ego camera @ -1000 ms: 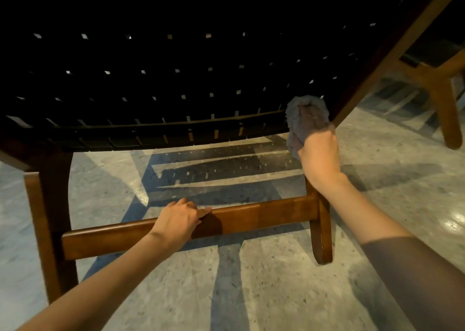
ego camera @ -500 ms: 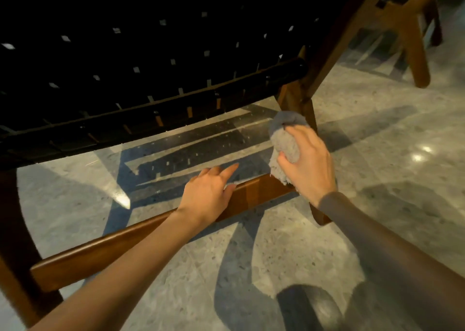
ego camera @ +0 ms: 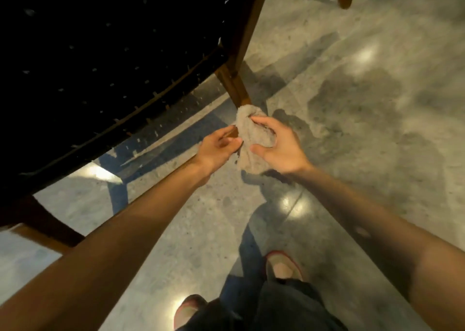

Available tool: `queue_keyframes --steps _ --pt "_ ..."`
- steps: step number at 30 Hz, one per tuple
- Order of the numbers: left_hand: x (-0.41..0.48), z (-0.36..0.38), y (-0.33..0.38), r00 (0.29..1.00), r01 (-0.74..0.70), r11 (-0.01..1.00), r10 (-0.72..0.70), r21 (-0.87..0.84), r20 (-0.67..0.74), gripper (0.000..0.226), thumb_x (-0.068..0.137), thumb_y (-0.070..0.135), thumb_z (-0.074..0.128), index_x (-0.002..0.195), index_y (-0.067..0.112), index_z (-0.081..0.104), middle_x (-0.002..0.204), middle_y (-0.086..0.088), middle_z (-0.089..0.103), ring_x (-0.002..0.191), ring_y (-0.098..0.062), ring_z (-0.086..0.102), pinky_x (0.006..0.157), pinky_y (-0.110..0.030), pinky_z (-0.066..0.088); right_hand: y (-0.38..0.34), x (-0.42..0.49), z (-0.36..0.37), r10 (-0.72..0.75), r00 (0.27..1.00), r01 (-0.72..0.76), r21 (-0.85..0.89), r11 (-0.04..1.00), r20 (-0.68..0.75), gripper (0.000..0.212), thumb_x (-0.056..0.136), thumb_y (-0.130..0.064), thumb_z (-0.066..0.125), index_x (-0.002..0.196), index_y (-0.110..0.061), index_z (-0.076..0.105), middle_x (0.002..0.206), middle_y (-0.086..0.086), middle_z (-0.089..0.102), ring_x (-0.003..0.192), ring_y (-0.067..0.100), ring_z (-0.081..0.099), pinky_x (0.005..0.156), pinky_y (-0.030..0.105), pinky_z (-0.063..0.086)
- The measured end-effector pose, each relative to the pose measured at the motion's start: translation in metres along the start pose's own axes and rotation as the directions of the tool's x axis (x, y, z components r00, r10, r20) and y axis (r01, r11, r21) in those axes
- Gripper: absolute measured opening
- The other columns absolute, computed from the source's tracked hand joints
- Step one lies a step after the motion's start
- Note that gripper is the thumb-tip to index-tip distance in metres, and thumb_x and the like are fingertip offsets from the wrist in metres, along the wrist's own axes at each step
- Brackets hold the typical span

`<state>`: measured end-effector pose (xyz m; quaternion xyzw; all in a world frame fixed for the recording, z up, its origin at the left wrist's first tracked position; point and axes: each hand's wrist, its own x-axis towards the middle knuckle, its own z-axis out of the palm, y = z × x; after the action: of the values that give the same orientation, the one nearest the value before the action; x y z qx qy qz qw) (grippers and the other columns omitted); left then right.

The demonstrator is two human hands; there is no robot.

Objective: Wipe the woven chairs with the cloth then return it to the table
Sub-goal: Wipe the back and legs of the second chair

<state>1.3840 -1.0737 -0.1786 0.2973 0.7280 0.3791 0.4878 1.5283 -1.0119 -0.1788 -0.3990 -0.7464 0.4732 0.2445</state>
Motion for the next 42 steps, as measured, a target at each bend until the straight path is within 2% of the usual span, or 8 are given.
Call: queue_keyframes --steps 5,12,18,21,23,27,31,42 --pt "-0.078 0.002 0.071 0.999 0.034 0.995 -0.031 -0.094 0.029 0.023 0.091 0.022 0.061 0.113 0.027 0.063 0.109 0.003 0.069 0.098 -0.010 0.064 0.073 -0.019 0.053 -0.095 -0.046 -0.060 0.021 0.998 -0.022 0.013 1.000 0.063 0.054 0.072 0.002 0.076 0.123 -0.001 0.055 0.120 0.006 0.057 0.113 0.020 0.055 0.100 0.028 0.043" --pt "-0.194 -0.011 0.177 1.000 -0.007 1.000 0.007 0.013 0.025 0.006 0.089 0.028 0.064 0.092 0.033 0.064 0.091 0.017 0.063 0.084 0.002 0.060 0.066 -0.012 0.050 -0.215 -0.102 -0.139 0.196 0.965 -0.207 0.048 0.977 0.174 0.051 0.077 -0.020 0.077 0.113 -0.041 0.048 0.106 -0.028 0.054 0.098 -0.020 0.051 0.075 0.000 0.041" --pt "-0.272 -0.020 0.261 0.951 -0.261 0.934 0.205 0.246 0.231 0.019 0.091 0.008 0.060 0.110 0.006 0.063 0.107 -0.005 0.061 0.097 -0.014 0.059 0.079 -0.011 0.048 -0.291 -0.133 -0.206 0.286 0.933 -0.305 0.058 0.951 0.217 0.053 0.094 -0.010 0.047 0.118 -0.057 0.044 0.106 0.006 0.066 0.098 0.021 0.062 0.085 0.036 0.050" --pt "-0.287 -0.014 0.285 0.934 -0.340 0.877 0.275 0.340 0.227 0.020 0.089 0.004 0.061 0.109 0.004 0.065 0.108 -0.008 0.062 0.097 -0.016 0.059 0.083 -0.016 0.050 -0.305 -0.130 -0.231 0.254 0.926 -0.263 -0.006 0.965 0.280 0.047 0.094 -0.001 0.045 0.114 -0.041 0.058 0.112 -0.003 0.065 0.098 0.014 0.060 0.089 0.026 0.049" --pt "-0.290 -0.006 0.296 0.951 -0.305 0.870 0.258 0.387 0.169 0.016 0.090 0.009 0.061 0.105 0.013 0.067 0.108 -0.004 0.062 0.098 -0.014 0.058 0.084 -0.020 0.050 -0.303 -0.121 -0.247 0.219 0.913 -0.185 -0.128 0.974 0.344 0.028 0.093 -0.008 0.054 0.105 -0.032 0.064 0.101 -0.010 0.065 0.090 0.009 0.060 0.078 0.013 0.046" --pt "-0.287 0.017 0.307 0.949 -0.288 0.852 0.315 0.438 0.013 0.015 0.090 0.018 0.061 0.104 0.022 0.067 0.105 0.003 0.061 0.098 -0.013 0.056 0.086 -0.027 0.050 -0.285 -0.098 -0.279 0.218 0.901 -0.107 -0.294 0.950 0.376 0.005 0.090 -0.019 0.060 0.092 -0.020 0.064 0.085 -0.002 0.068 0.081 0.018 0.063 0.074 0.038 0.051" --pt "-0.285 0.061 0.321 0.922 -0.148 0.822 0.316 0.549 -0.225 0.018 0.091 0.023 0.060 0.107 0.021 0.068 0.108 0.002 0.063 0.101 -0.017 0.054 0.089 -0.034 0.044 -0.273 -0.083 -0.326 0.156 0.906 0.035 -0.437 0.899 0.394 0.002 0.091 -0.029 0.059 0.092 -0.026 0.059 0.079 -0.006 0.069 0.074 0.017 0.061 0.056 0.028 0.040" --pt "-0.278 0.138 0.400 0.588 0.051 0.899 0.324 0.434 -0.741 0.024 0.081 0.038 0.071 0.094 0.018 0.070 0.093 -0.001 0.046 0.085 -0.016 0.038 0.069 -0.021 0.034 -0.294 0.001 -0.414 -0.134 0.903 0.266 -0.286 0.921 0.409 0.007 0.089 -0.017 0.064 0.096 -0.017 0.063 0.105 0.003 0.063 0.094 0.013 0.058 0.066 0.014 0.039"
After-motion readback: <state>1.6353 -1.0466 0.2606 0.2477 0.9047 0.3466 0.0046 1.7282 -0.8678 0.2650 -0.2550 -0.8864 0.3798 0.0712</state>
